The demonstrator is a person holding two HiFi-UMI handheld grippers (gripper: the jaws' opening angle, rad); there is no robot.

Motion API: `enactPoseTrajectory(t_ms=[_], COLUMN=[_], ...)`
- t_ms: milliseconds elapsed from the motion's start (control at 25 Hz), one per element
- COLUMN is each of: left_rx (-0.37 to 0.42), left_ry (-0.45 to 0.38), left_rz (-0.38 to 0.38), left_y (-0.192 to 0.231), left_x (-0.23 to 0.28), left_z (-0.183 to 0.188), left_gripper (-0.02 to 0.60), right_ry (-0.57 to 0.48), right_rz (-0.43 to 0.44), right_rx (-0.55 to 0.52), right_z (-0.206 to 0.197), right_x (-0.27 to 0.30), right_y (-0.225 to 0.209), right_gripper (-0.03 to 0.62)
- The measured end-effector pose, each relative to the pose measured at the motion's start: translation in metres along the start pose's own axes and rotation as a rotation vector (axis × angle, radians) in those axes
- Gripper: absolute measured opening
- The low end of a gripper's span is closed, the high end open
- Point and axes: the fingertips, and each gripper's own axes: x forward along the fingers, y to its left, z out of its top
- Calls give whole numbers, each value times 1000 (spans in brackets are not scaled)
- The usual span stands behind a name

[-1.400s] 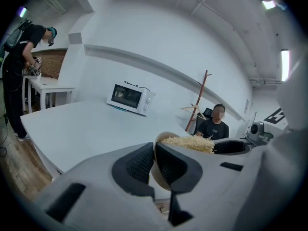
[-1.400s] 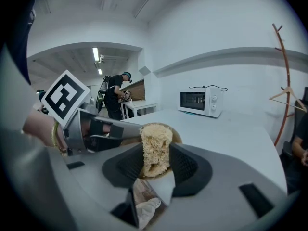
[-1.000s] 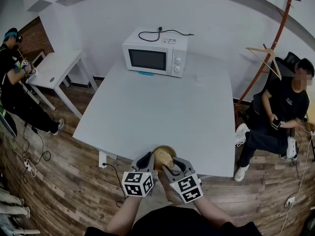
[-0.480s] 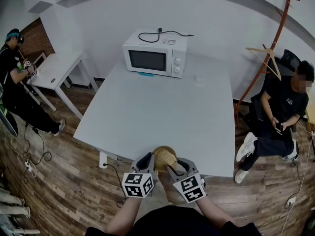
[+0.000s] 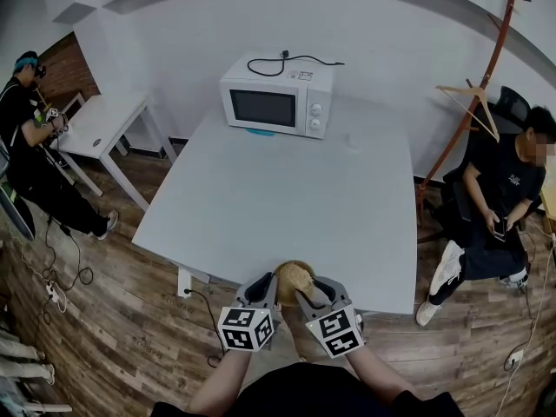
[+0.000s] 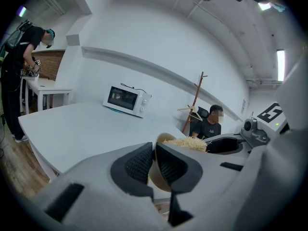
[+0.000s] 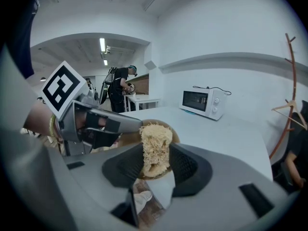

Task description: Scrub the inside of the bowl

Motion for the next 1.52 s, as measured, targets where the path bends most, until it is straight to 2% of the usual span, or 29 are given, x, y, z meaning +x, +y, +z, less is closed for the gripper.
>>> enactPoseTrajectory(t_ms=[240,560,1160,1520], left_rx=[13,-8,7,-30], left_ry=[3,-18,13,35], left_rz=[-23,-4,-22,4], left_y=[-4,6,2,18], left_x=[1,2,7,10], left_z=[2,7,-2,-9], left_gripper=[32,32,32,32], right_ry=[12,27,72,53], right_rz=[56,104,45,36], right_rx=[-15,-24,-9,-37], right_z=[2,-3,-19,-5], right_x=[4,6,-2,10], right_y=[15,25,-1,-7], right_gripper=[163,163,163,163])
